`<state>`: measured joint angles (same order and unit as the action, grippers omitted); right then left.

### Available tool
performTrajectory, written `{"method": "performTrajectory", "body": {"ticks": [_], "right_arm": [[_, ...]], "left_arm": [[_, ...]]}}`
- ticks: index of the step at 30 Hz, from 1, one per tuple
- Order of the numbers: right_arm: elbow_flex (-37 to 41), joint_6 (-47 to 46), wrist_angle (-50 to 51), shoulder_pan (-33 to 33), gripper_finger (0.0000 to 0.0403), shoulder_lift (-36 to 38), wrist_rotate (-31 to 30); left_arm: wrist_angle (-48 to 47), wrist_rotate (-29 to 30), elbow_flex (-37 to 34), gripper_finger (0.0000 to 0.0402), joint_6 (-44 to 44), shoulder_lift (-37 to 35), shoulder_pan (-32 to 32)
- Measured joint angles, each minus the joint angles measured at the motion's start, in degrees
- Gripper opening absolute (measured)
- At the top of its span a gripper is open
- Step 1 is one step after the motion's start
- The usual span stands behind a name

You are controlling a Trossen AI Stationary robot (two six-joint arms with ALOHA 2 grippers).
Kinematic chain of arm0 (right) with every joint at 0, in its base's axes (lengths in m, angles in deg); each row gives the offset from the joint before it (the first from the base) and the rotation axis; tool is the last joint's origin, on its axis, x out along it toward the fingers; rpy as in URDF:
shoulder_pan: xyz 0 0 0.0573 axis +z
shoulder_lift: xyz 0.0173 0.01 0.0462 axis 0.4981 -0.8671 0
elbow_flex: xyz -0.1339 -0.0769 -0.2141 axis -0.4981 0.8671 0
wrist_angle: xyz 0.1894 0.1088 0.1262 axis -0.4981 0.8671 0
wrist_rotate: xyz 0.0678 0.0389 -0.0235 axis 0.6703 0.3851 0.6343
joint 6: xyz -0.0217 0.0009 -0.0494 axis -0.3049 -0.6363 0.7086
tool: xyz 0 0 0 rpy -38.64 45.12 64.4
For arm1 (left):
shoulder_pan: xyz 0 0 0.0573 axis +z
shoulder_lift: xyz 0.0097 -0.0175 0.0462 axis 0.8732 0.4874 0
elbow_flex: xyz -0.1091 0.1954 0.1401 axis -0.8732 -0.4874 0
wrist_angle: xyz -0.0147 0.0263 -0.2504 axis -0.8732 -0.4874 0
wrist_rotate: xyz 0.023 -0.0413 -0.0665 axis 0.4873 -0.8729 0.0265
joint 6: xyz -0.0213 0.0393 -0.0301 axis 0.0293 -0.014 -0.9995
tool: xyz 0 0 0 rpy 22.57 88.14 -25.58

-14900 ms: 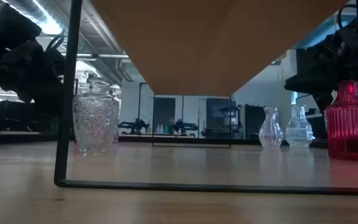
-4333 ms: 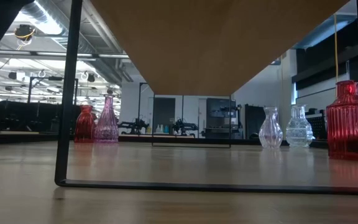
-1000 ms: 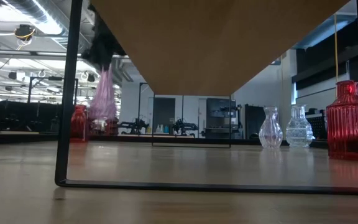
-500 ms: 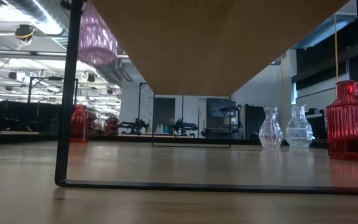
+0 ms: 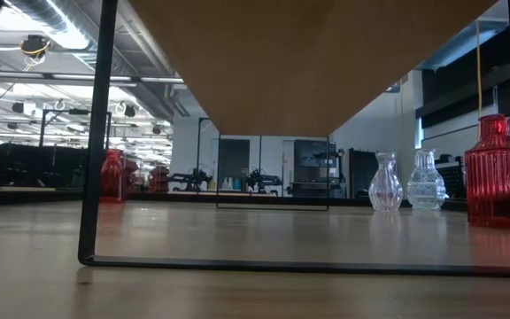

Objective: Sort vases onto shelf
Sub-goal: Put the pink vase on the shelf

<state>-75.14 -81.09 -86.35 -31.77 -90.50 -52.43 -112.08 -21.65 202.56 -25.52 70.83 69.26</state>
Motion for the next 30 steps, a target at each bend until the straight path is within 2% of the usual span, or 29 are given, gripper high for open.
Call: {"method": "performTrajectory", "body": {"ticks": [3,9,17,30], "right_arm": [[0.0,-0.13,-0.14,0.0,0.0053,0.16,0.11],[0.0,-0.22,-0.2,0.0,0.0053,0.86,4.13],[0.0,0.0,0.15,0.0,0.0053,0.81,2.51],[0.0,0.26,0.13,0.0,0.0053,0.81,0.88]], "left_arm": [[-0.01,-1.06,0.56,0.0018,2.13,2.61,0.38],[-0.2,-1.44,0.67,0.0024,3.36,3.67,1.79],[-0.09,-2.16,0.67,0.0026,4.94,3.38,4.19],[0.07,-4.58,0.67,0.0059,7.07,3.38,5.65]]}}
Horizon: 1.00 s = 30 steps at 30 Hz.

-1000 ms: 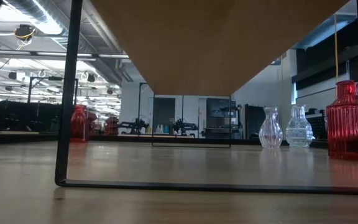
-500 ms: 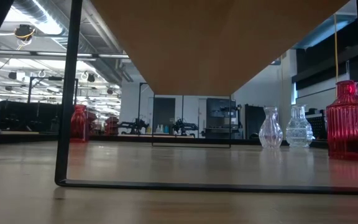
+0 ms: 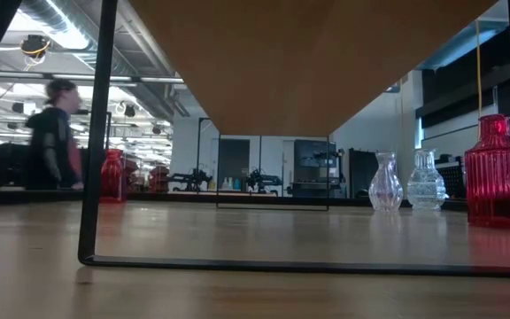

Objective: Sort vases onto shelf
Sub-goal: Put the pink vase on the shelf

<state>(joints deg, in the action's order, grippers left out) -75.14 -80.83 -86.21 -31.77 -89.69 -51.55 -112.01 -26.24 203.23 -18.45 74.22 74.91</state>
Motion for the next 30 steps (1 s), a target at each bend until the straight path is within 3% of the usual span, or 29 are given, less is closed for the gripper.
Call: {"method": "performTrajectory", "body": {"ticks": [13,24,30], "right_arm": [[0.0,0.04,0.3,0.0,0.0053,0.0,0.02],[0.0,0.04,0.28,0.0,0.0053,0.0,0.08],[0.0,0.04,0.24,0.0,0.0053,0.0,0.19]], "left_arm": [[1.42,-0.46,0.0,0.0089,-0.04,-0.04,-0.04],[3.62,-0.46,0.0,0.0091,-0.09,-0.04,0.36],[3.25,2.9,3.38,0.0091,-0.2,-0.27,1.23]]}}
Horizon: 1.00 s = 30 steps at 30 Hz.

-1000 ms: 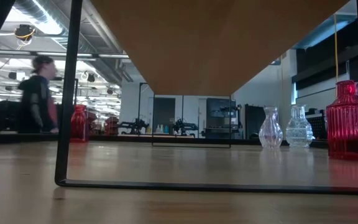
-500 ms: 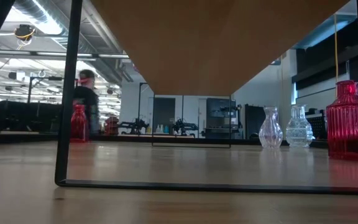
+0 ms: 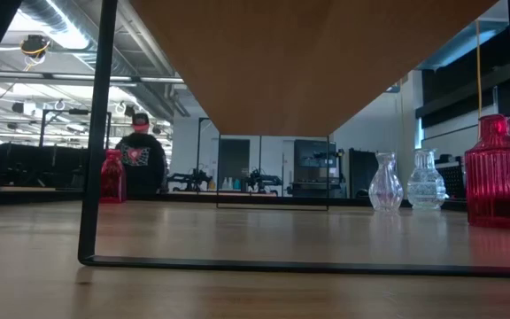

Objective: Sort vases onto shelf
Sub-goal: Put the pink vase on the shelf

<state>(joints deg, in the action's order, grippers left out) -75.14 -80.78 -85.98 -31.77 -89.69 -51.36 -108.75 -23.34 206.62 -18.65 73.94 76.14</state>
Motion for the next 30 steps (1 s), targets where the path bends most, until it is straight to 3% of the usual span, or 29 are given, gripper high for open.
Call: {"method": "performTrajectory", "body": {"ticks": [5,9,16,24,30], "right_arm": [[0.0,-0.05,-0.21,0.0,0.0053,0.0,0.39],[0.0,-0.33,-0.43,0.0,0.0053,0.02,0.4],[0.0,-0.35,-0.39,0.0,0.0053,0.09,0.42],[0.0,-0.07,-0.35,0.0,0.0053,0.07,0.42],[0.0,0.04,-0.35,0.0,0.0053,0.07,0.42]], "left_arm": [[-3.14,6.96,7.13,0.0087,-1.19,-0.46,0.29],[-3.41,9.39,4.96,0.0069,-1.56,-3.53,-1.46],[-3.02,10.97,-10.42,0.0006,-3.09,-9.44,-5.44],[4.63,6.88,-26.06,0.0001,-5.97,-14.73,-7.04],[11.3,6.89,-32.58,0.0001,-6.68,-15.77,-7.0]]}}
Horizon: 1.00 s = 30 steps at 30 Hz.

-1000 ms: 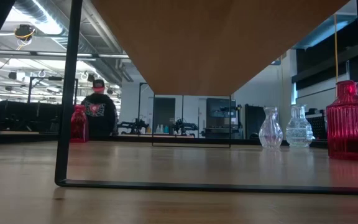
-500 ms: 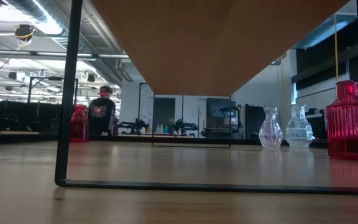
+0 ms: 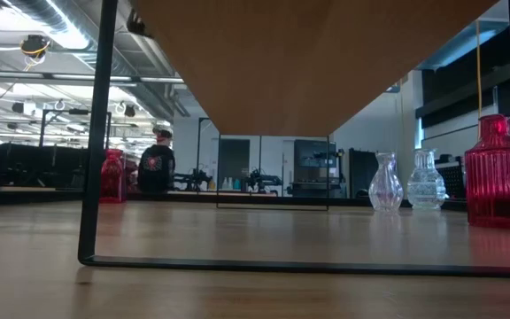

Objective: Sort vases onto shelf
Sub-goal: Put the pink vase on the shelf

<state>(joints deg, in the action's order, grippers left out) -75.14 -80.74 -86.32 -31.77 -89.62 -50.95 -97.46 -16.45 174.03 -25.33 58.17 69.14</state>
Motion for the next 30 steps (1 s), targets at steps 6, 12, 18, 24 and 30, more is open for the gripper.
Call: {"method": "performTrajectory", "body": {"ticks": [6,12,18,24,30], "right_arm": [[0.0,-0.02,0.0,0.0,0.0053,0.0,0.0],[0.0,-0.02,-0.02,0.0,0.0053,0.0,0.0],[0.0,-0.02,-0.04,0.0,0.0053,0.0,0.0],[0.0,-0.04,-0.04,0.0,0.0053,-0.01,-0.01],[0.0,-0.07,-0.07,0.0,0.0053,0.0,0.0]], "left_arm": [[5.83,0.04,-3.2,0.0,0.58,0.02,0.0],[9.69,-0.3,-4.76,0.0,0.58,0.02,0.02],[12.26,-0.62,-4.79,0.0,0.58,0.02,0.57],[13.39,-0.59,-4.79,0.0,0.6,0.01,1.16],[14.97,-0.71,-4.79,0.0,0.63,0.02,1.16]]}}
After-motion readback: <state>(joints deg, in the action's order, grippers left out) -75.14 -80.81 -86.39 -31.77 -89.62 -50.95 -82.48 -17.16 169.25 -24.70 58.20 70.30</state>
